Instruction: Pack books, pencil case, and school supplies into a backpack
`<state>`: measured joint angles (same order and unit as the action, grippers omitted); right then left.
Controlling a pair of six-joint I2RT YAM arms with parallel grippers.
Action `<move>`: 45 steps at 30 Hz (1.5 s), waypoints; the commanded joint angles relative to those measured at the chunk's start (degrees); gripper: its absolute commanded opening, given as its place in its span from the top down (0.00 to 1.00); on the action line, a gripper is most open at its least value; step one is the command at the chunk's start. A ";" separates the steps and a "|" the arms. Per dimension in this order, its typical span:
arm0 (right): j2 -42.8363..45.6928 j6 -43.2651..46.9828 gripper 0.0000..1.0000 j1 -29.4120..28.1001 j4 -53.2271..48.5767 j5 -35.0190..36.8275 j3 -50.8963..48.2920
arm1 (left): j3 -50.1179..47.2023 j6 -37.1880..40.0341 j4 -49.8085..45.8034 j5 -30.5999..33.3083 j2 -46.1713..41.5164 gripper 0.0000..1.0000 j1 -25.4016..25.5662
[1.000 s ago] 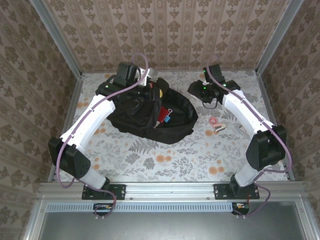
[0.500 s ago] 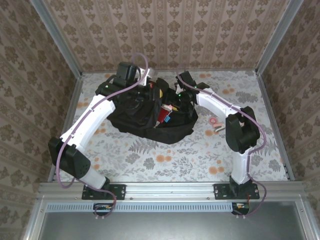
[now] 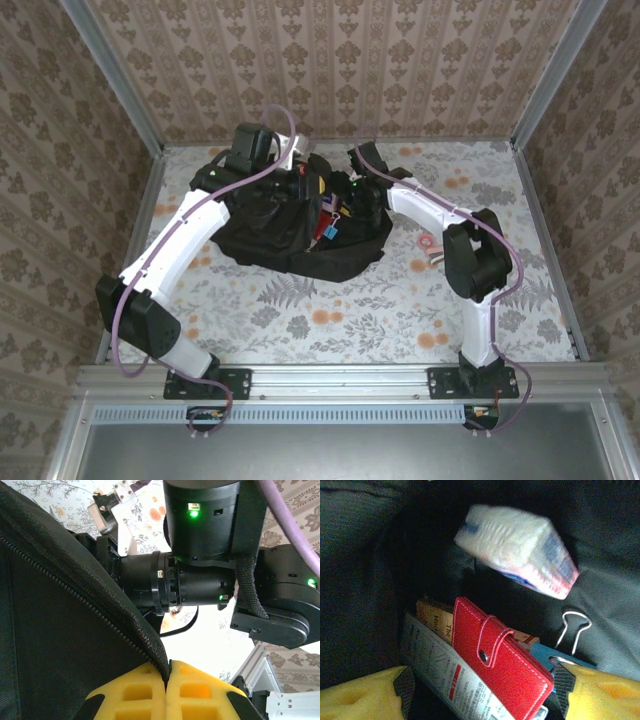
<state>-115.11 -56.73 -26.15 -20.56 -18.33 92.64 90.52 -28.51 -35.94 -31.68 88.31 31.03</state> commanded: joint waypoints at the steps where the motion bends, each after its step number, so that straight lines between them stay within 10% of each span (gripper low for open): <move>1: 7.70 5.71 0.24 -0.30 -3.25 4.06 -1.82 | 0.54 -0.27 3.51 -2.27 -3.16 1.00 -0.34; 9: 27.85 17.09 0.23 3.75 -18.65 17.92 -13.08 | 1.09 0.07 2.37 -1.24 -2.56 1.00 0.64; 20: 43.97 14.48 0.10 31.33 -23.35 25.46 -34.44 | 1.25 -0.54 0.35 -0.41 -2.97 1.00 2.90; 30: 30.01 18.79 0.01 47.28 -16.14 27.05 -31.23 | -3.45 -0.22 3.35 -1.96 -3.83 1.00 1.85; 45: 7.24 25.07 0.01 50.97 -18.23 13.70 -23.01 | -4.02 -0.73 4.38 -3.02 -4.38 1.00 0.66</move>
<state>-107.77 -30.39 24.93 -37.39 -1.43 71.42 86.59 -28.73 -34.20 -32.62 86.72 32.36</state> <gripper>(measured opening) 0.987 0.047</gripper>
